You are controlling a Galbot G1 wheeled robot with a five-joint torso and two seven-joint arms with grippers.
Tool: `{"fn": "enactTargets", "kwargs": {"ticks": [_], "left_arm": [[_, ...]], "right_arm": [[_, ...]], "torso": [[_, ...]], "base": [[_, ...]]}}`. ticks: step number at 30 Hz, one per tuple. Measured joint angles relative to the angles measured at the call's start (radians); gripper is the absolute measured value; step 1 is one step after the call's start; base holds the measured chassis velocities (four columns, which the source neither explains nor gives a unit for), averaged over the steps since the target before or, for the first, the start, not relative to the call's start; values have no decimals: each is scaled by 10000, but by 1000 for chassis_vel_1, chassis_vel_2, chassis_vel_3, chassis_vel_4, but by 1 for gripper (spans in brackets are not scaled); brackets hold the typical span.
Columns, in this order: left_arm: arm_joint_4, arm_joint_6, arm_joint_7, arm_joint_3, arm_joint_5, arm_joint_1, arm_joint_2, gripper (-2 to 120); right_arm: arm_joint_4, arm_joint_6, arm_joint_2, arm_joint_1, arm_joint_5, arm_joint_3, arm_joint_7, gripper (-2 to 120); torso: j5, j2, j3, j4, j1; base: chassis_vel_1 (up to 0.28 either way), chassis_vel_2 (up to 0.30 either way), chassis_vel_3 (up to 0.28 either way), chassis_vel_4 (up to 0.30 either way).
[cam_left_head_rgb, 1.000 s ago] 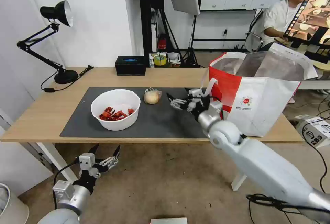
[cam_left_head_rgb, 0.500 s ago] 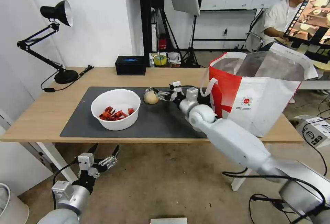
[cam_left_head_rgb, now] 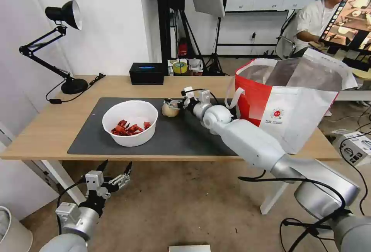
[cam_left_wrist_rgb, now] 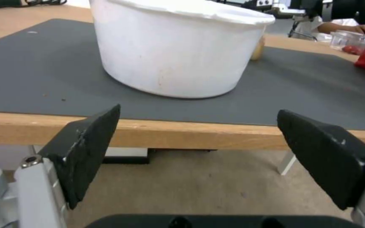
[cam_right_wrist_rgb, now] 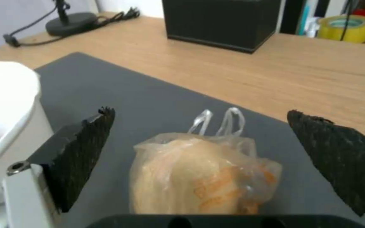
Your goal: Pick up the trash from the table and place it into the takeout bag.
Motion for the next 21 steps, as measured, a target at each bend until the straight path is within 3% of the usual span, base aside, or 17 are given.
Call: {"fn": "enactTargets", "kwargs": {"ticks": [21], "left_arm": [[-26, 0, 0, -30, -21, 27, -46, 100]], "right_arm": [[-1474, -710, 807, 442, -653, -300, -995, 100]], "torso": [[1, 2, 0, 0, 0]], "base": [[0, 0, 0, 0]]}}
